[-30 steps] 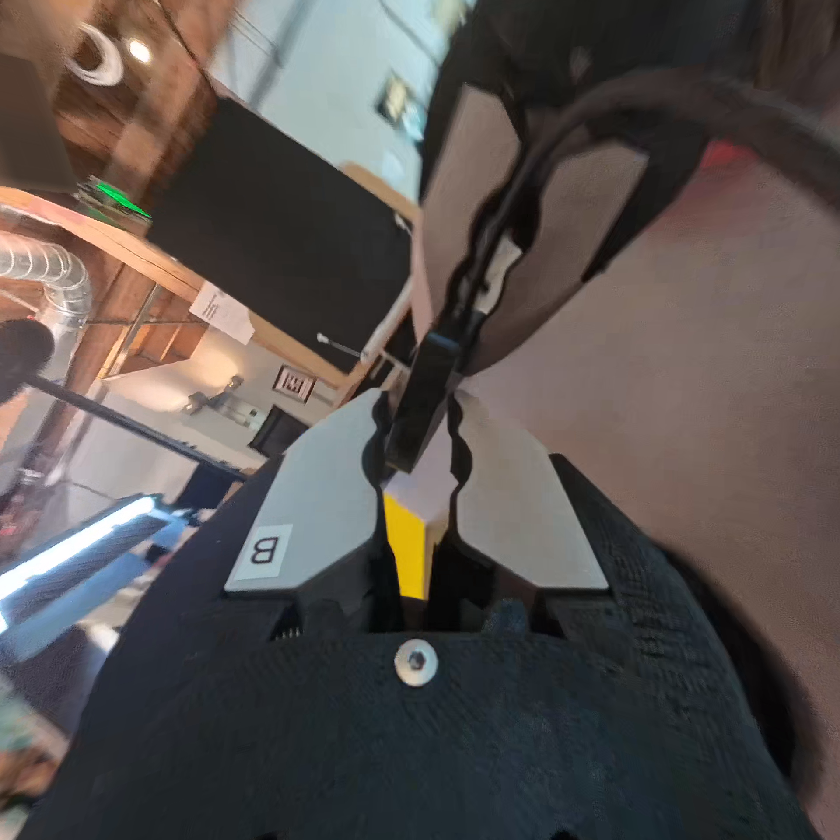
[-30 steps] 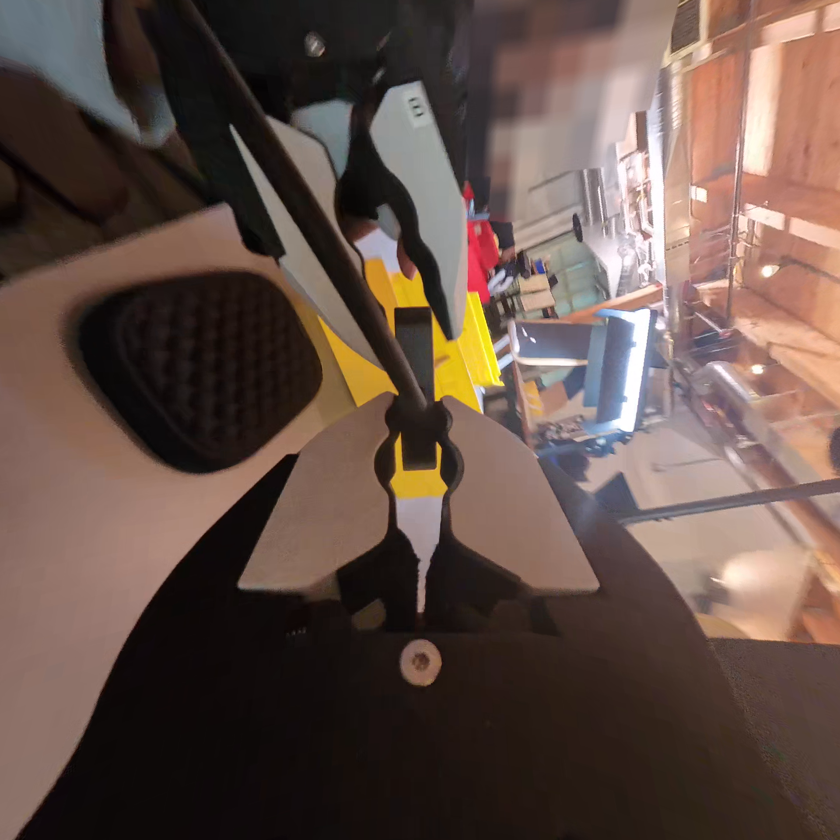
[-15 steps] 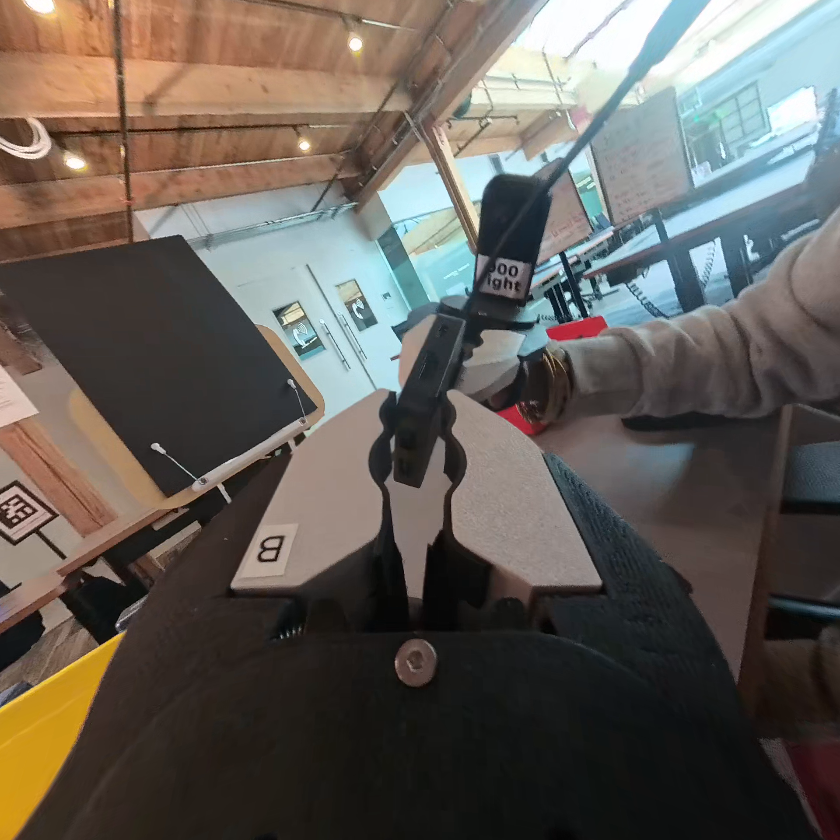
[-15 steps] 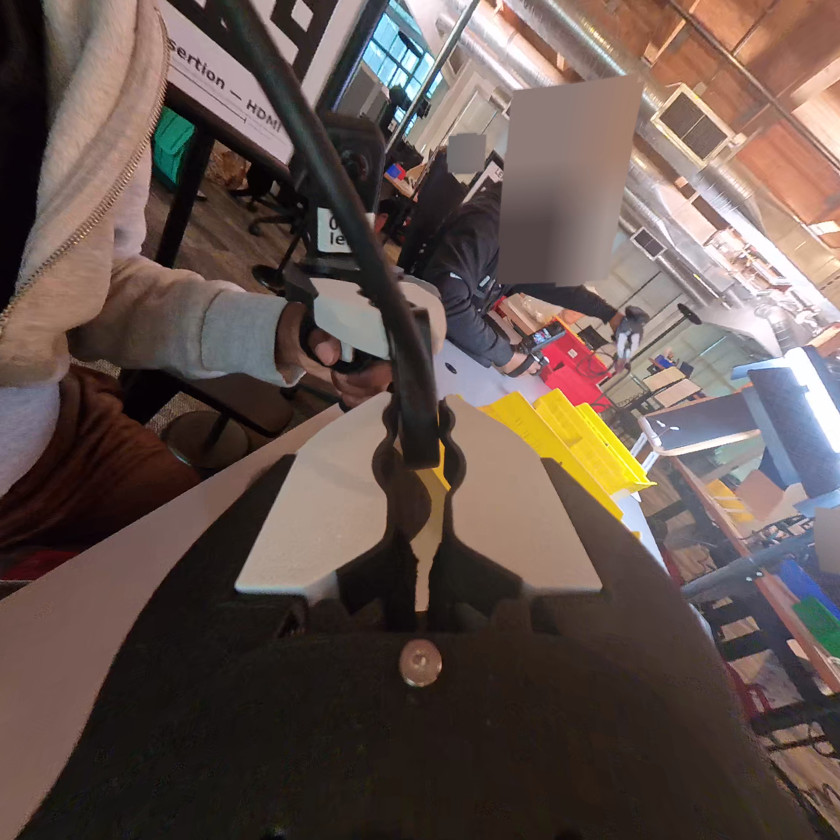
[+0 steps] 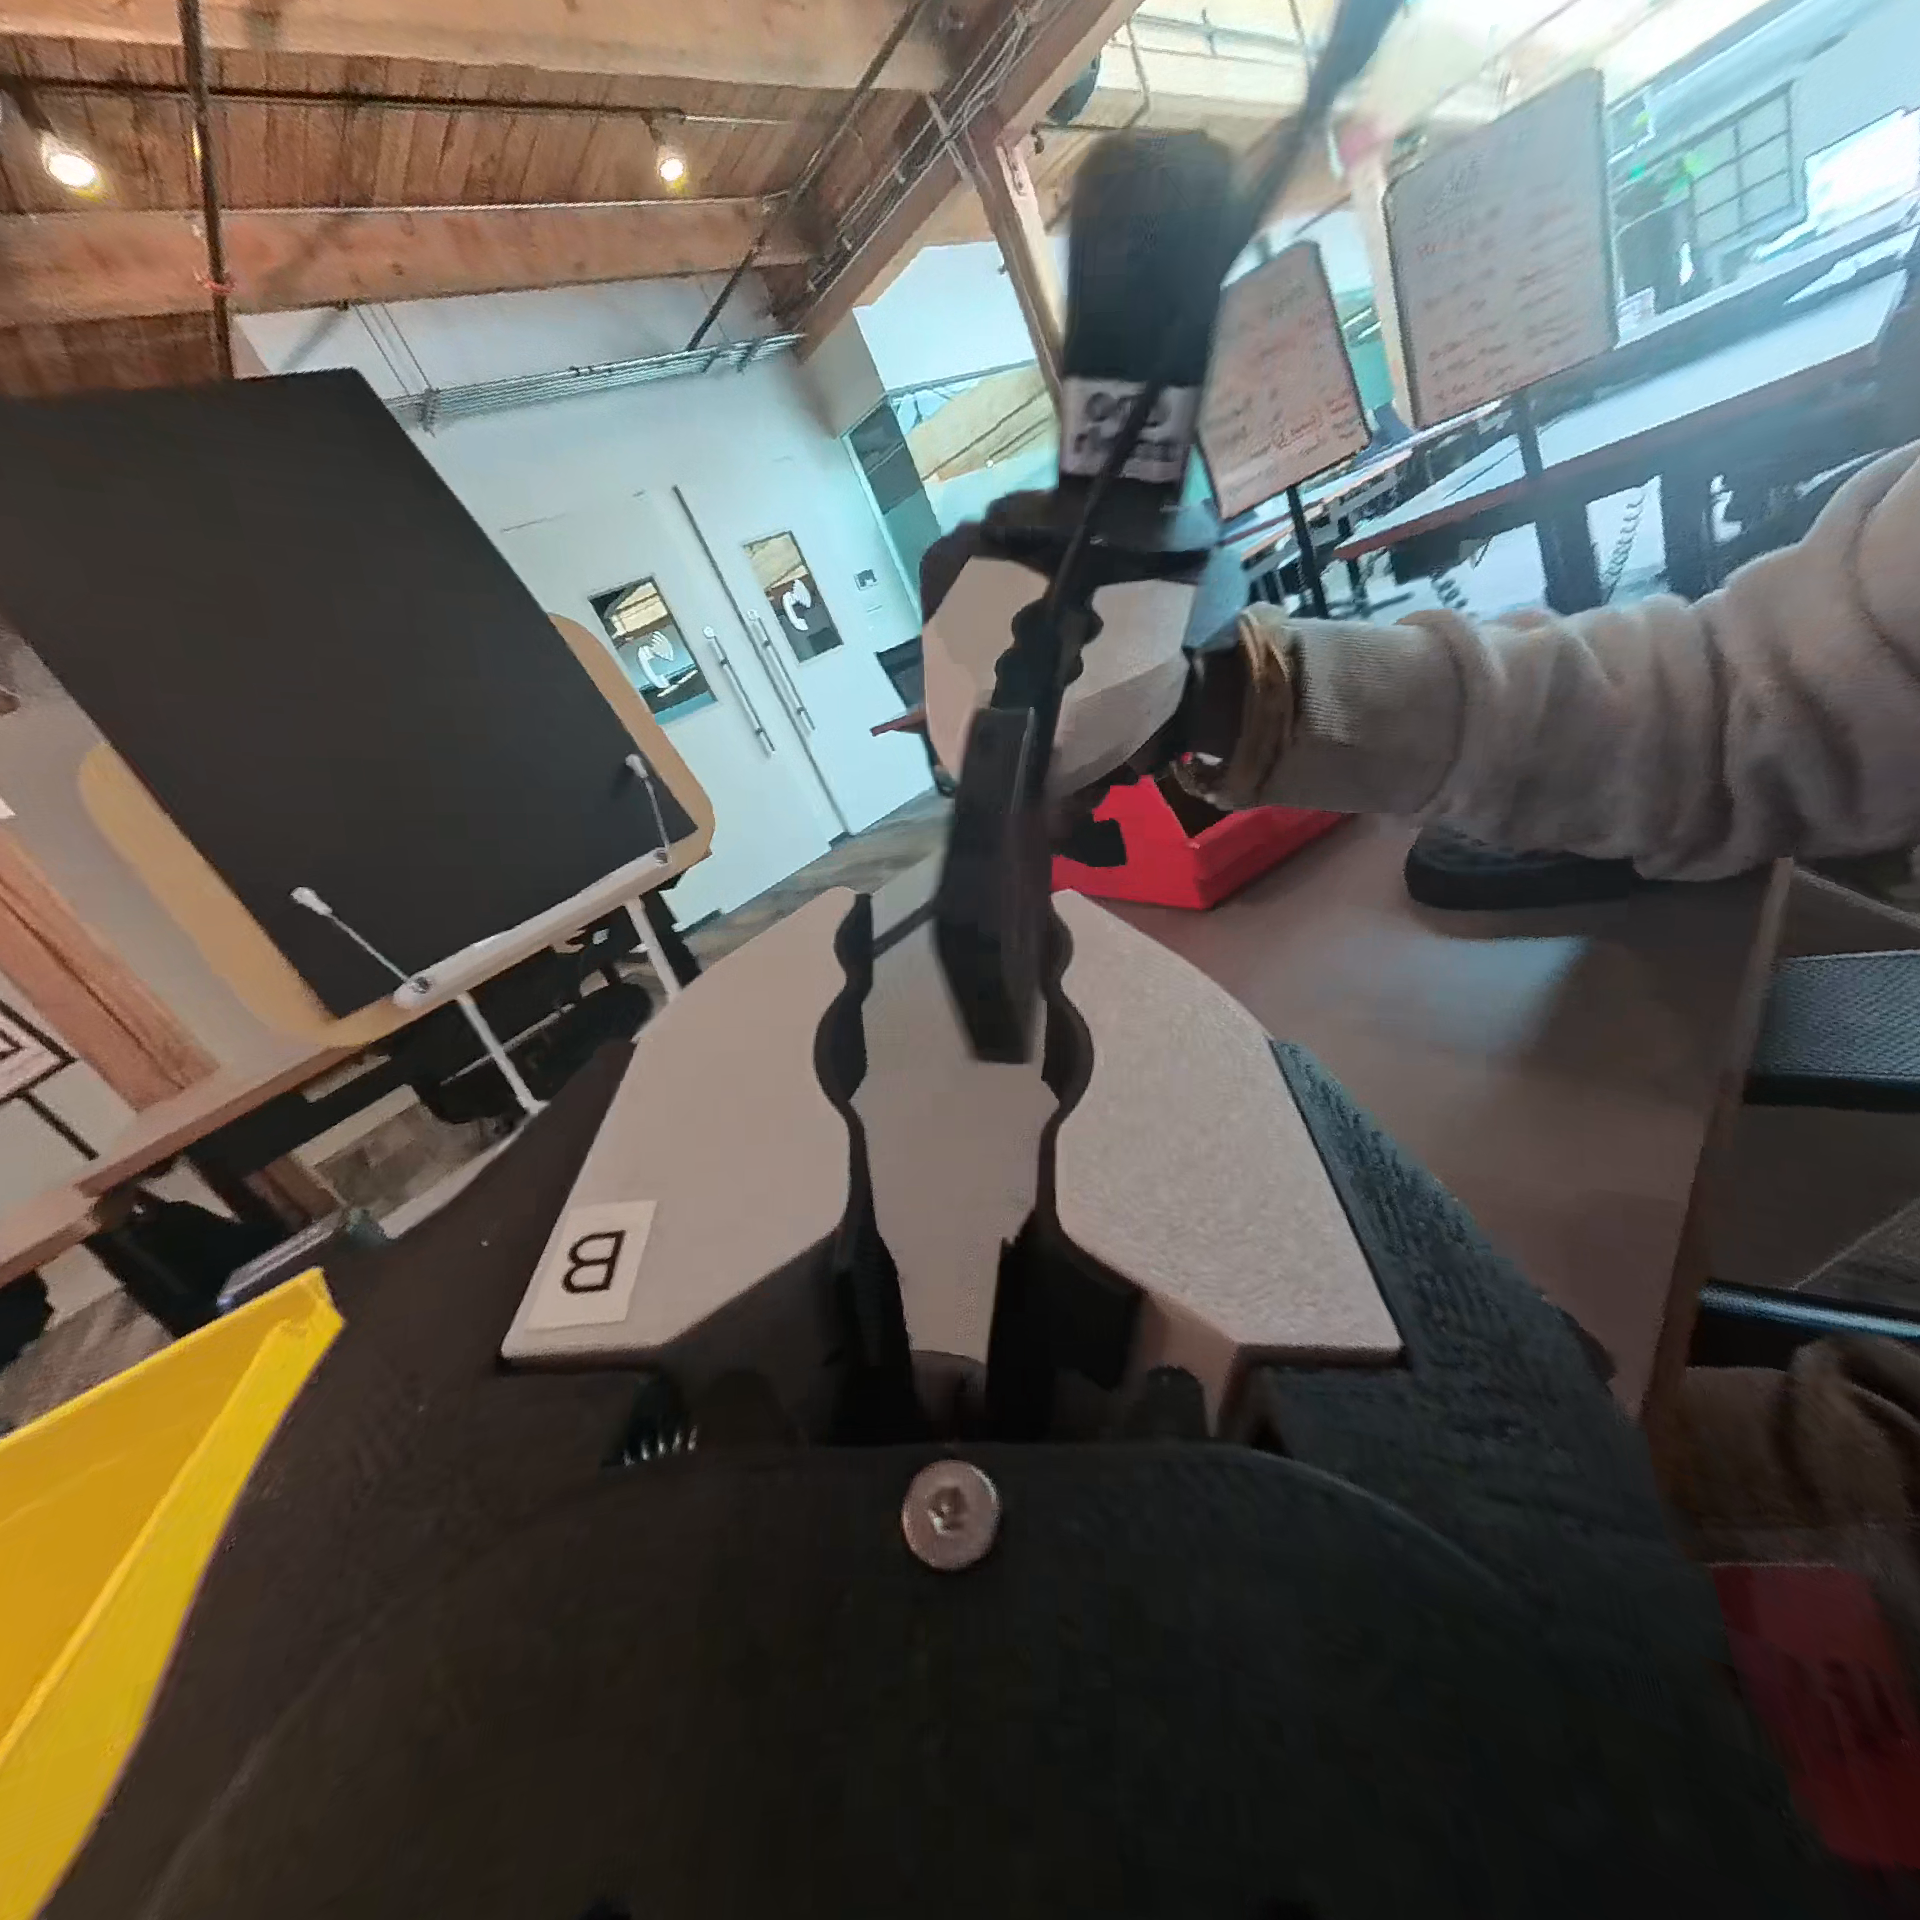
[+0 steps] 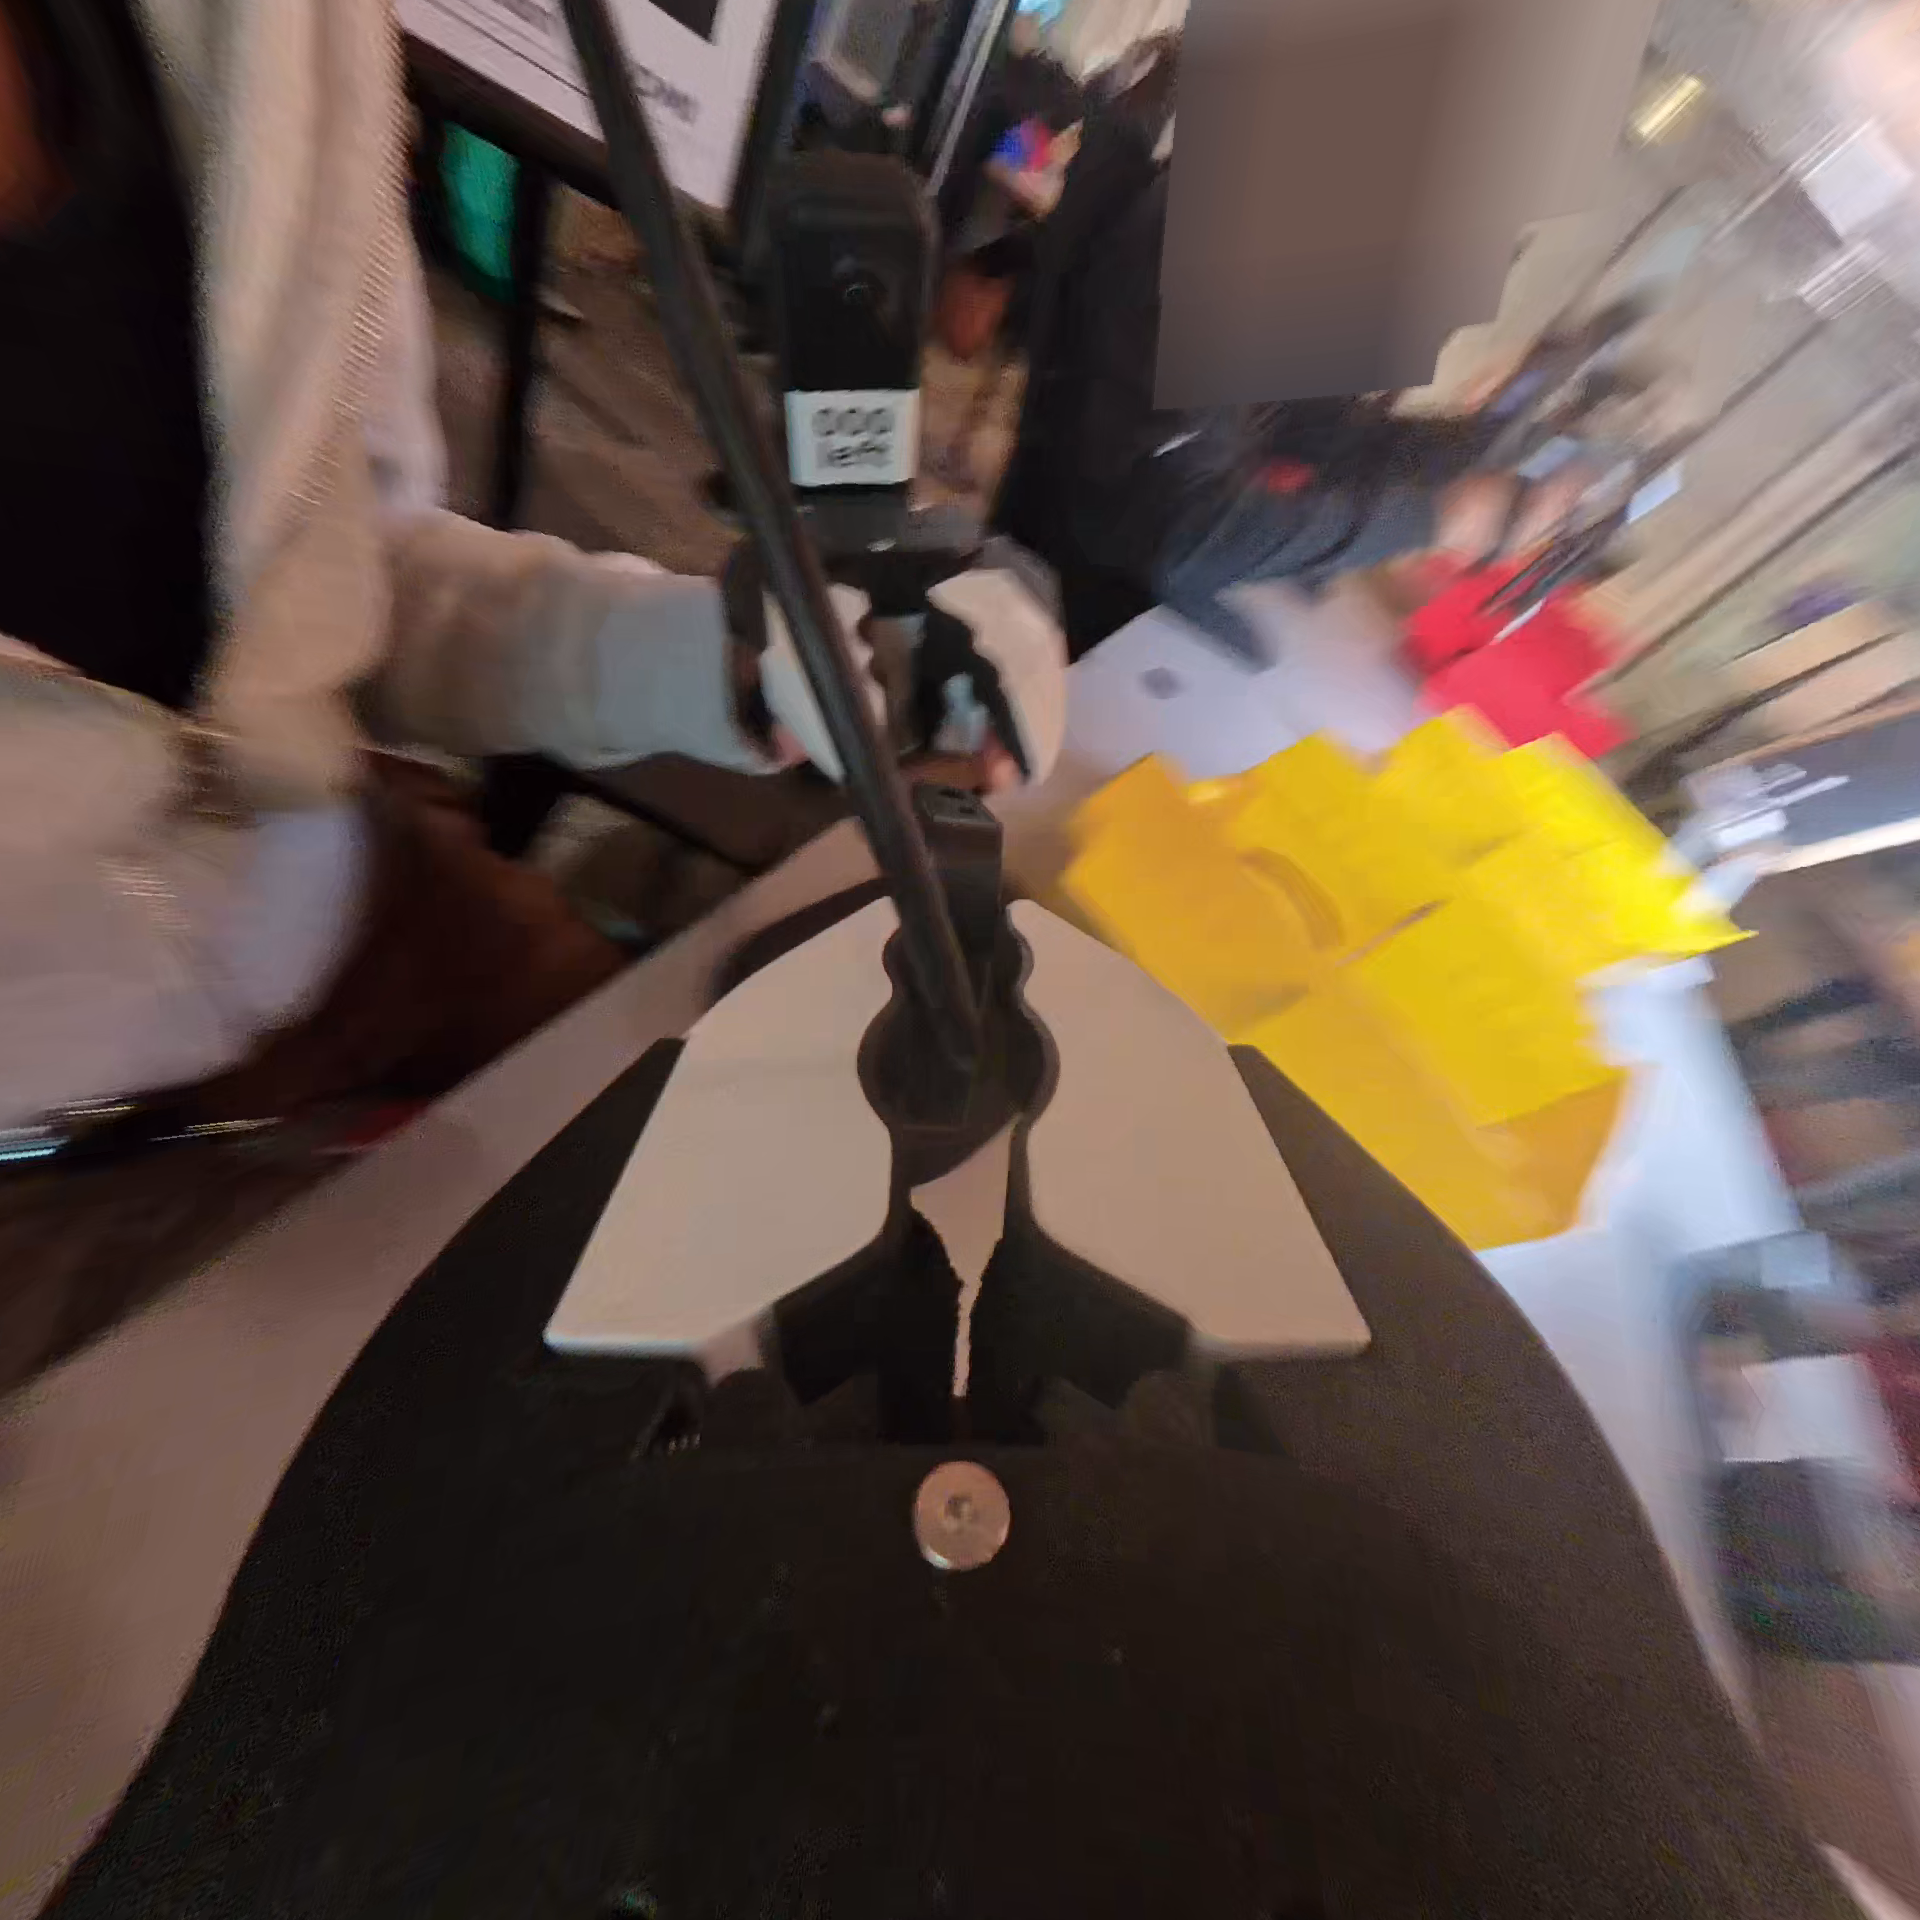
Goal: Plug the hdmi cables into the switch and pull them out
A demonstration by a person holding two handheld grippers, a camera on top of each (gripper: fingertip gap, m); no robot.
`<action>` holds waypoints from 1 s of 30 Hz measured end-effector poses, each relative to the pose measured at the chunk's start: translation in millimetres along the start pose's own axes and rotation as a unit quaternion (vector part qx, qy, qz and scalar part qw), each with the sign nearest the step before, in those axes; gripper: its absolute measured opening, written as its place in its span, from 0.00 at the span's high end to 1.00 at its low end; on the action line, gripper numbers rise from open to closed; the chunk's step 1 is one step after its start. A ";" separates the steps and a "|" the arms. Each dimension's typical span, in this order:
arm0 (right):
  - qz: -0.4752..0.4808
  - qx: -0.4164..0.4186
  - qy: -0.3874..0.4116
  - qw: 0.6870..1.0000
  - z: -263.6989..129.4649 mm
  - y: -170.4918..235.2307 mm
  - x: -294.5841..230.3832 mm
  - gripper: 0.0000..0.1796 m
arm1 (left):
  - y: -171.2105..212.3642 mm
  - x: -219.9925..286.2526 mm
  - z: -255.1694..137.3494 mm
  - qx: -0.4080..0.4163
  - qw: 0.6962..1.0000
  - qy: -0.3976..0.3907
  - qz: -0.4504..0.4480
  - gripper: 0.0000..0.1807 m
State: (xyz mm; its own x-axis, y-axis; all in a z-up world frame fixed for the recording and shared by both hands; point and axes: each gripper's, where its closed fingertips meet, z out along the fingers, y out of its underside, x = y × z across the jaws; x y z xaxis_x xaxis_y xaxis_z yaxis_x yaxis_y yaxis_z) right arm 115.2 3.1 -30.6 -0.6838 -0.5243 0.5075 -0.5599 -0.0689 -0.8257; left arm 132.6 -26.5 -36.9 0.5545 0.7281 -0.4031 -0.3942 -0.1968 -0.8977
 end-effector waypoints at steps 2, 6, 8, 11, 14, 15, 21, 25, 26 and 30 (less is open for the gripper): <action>0.103 -0.025 -0.075 0.992 -12.7 15.2 -9.4 0.93 | 1.3 -0.4 -3.1 0.004 1.000 0.007 -0.023 0.83; 0.291 -0.156 -0.222 0.917 -43.1 78.5 -47.9 0.92 | 2.8 -11.0 -13.3 0.009 0.999 -0.018 -0.034 0.83; 0.357 -0.217 -0.275 0.866 -55.2 111.2 -68.9 0.93 | 3.8 -15.5 -16.9 0.007 0.999 -0.029 -0.035 0.83; 0.437 -0.244 -0.309 0.809 -59.7 136.8 -80.3 0.93 | 7.4 -19.7 -19.6 -0.004 0.999 -0.040 -0.031 0.83; 0.465 -0.262 -0.272 0.801 -55.8 154.5 -71.8 0.90 | 14.1 -21.8 -21.7 -0.021 0.999 -0.045 -0.023 0.83; 0.458 -0.269 -0.256 0.807 -54.5 159.9 -68.6 0.88 | 16.4 -23.1 -22.4 -0.025 0.998 -0.048 -0.021 0.83; 0.420 -0.320 -0.179 0.830 -52.5 183.1 -50.9 0.69 | 33.6 -39.2 -29.9 -0.074 0.992 -0.087 -0.054 0.77; 0.399 -0.291 -0.087 0.865 -44.2 187.3 -16.0 0.51 | 61.7 -62.3 -48.0 -0.151 0.968 -0.140 -0.144 0.60; 0.380 -0.270 -0.055 0.883 -41.9 187.1 -2.3 0.49 | 67.3 -70.4 -55.8 -0.163 0.960 -0.166 -0.153 0.59; 0.271 -0.113 0.122 0.948 -44.3 176.1 62.2 0.45 | 78.6 -102.4 -96.5 -0.209 0.929 -0.253 -0.170 0.61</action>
State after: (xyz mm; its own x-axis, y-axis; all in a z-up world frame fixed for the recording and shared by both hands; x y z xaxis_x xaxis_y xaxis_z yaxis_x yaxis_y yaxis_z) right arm -46.7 -4.0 -133.5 -0.9720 -0.2173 0.0893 -0.1635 0.3525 -0.9214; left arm 115.5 -179.9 -83.4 0.1376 0.9895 -0.0435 0.1184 -0.0601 -0.9911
